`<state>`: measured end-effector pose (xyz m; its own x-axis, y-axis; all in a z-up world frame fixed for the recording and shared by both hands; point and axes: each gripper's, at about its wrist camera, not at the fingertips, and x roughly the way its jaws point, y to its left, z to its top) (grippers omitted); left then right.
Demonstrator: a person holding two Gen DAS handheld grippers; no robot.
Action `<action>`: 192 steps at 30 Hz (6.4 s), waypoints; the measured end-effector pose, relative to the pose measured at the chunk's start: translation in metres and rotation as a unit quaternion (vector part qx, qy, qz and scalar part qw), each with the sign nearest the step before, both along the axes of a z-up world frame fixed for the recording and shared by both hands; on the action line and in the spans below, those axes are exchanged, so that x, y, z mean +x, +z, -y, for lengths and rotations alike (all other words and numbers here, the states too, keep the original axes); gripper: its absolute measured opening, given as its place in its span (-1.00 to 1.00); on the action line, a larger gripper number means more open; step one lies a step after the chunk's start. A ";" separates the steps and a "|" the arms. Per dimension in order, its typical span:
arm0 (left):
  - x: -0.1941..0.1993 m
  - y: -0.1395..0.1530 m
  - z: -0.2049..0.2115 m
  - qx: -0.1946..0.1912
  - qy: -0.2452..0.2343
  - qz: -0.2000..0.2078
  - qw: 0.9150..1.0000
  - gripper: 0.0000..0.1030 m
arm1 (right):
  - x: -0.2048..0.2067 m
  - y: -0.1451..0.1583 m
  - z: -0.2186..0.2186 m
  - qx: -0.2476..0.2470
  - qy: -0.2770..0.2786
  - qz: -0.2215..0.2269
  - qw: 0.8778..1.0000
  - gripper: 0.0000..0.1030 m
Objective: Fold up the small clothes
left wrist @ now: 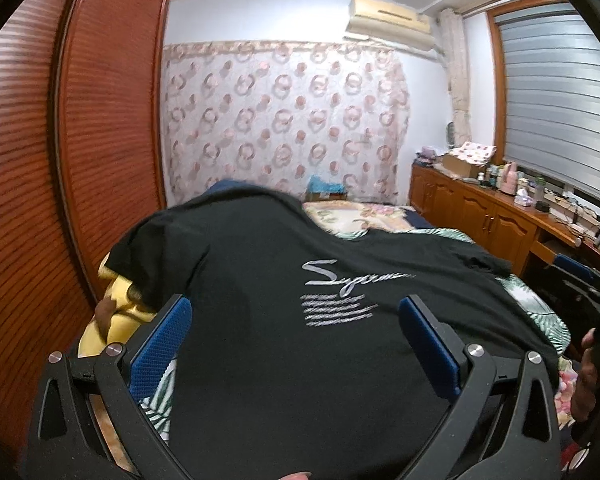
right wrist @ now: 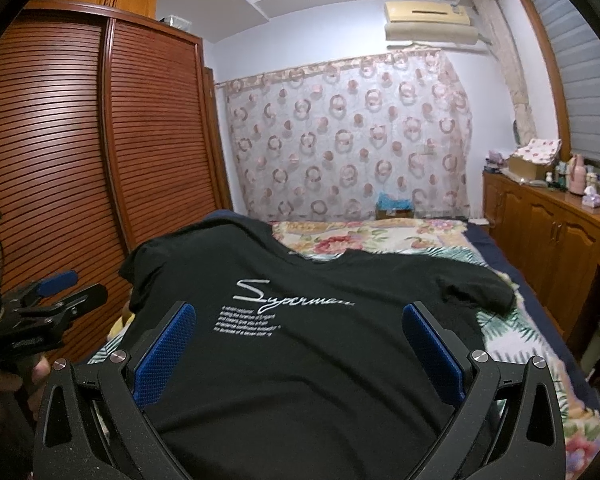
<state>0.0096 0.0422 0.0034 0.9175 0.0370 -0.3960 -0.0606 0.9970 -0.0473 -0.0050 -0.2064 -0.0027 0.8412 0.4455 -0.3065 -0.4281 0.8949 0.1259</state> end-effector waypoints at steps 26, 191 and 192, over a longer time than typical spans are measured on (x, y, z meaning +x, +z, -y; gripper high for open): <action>0.083 -0.026 -0.158 -0.017 0.078 -0.054 0.995 0.94 | 0.157 -0.006 -0.051 -0.055 0.114 -0.069 0.990 1.00; 0.203 -0.034 0.020 0.021 -0.134 -0.125 0.983 0.58 | 0.242 0.023 0.026 -0.039 0.075 -0.133 0.987 0.21; 0.209 -0.036 0.031 0.022 -0.145 -0.128 0.981 0.58 | 0.236 0.023 0.041 -0.040 0.060 -0.133 0.989 0.21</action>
<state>0.2186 0.0107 -0.0328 0.7631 -0.1885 -0.6182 0.2219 0.9748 -0.0234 0.2306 -0.2473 0.0203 0.6690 0.5025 -0.5477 -0.4927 0.8515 0.1794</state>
